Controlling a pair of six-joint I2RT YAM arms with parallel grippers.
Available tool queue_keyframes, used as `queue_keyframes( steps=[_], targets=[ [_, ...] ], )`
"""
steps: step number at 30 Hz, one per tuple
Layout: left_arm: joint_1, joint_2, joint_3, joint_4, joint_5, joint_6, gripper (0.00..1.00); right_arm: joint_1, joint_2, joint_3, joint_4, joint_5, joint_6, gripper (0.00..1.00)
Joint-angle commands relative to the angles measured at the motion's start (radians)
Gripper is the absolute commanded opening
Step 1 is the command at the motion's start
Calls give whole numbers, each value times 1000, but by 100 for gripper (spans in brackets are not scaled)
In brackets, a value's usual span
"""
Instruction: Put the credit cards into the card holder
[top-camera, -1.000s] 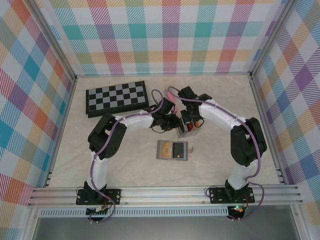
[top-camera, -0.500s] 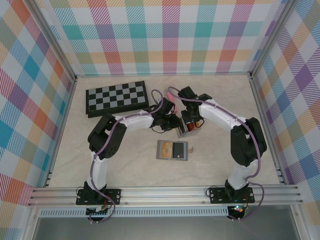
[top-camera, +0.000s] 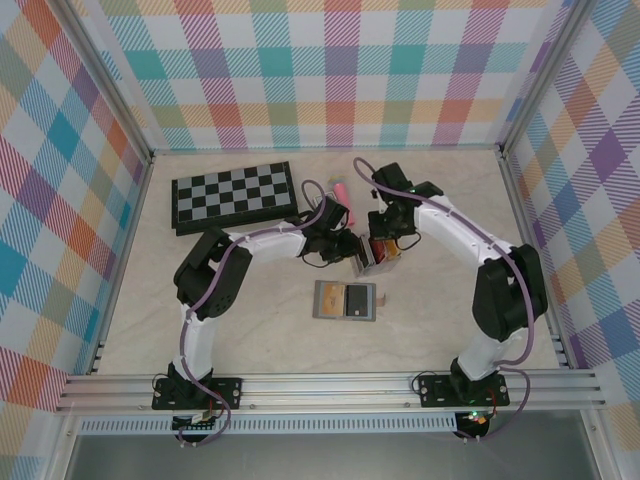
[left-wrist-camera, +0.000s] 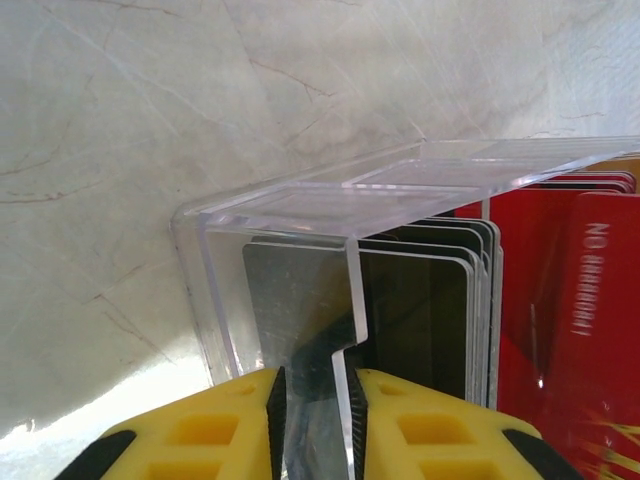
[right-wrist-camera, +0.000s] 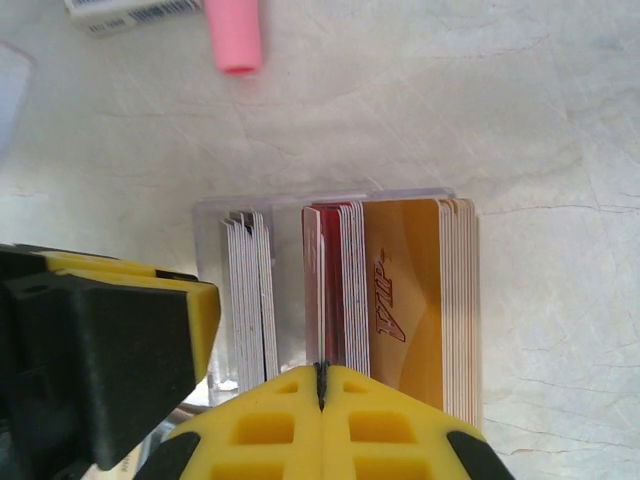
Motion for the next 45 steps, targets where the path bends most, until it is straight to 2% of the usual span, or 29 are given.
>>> queue_keyframes(
  steps=[1, 4, 10, 13, 18, 20, 23, 27, 33, 36, 40, 45],
  targets=[
    [5, -38, -35, -41, 4, -5, 26, -16, -34, -24, 17, -78, 43, 1],
    [5, -64, -43, -19, 10, -10, 30, -30, -54, -38, 29, -110, 58, 1],
    [23, -176, -116, 93, 28, -56, 50, -86, -151, -89, 85, -240, 114, 1],
    [55, -239, -196, 237, 79, -127, 59, -120, -209, -122, 125, -320, 155, 1],
    [125, -259, -320, 668, 250, -358, 70, -175, -285, -169, 205, -481, 234, 1],
    [140, -241, -320, 777, 305, -420, 73, -191, -304, -184, 241, -533, 264, 1],
    [143, -210, -290, 851, 370, -459, 74, -204, -325, -198, 291, -607, 309, 1],
    [143, -187, -279, 987, 414, -522, 75, -208, -328, -208, 332, -661, 345, 2],
    [134, -168, -259, 1001, 460, -531, 75, -211, -325, -233, 419, -734, 404, 2],
    [125, -168, -252, 1026, 480, -534, 69, -213, -317, -239, 427, -735, 411, 2],
    [123, -188, -264, 1047, 480, -531, 37, -223, -307, -250, 420, -719, 408, 2],
    [123, -209, -280, 1050, 465, -523, 9, -237, -306, -266, 416, -718, 414, 4]
  ],
)
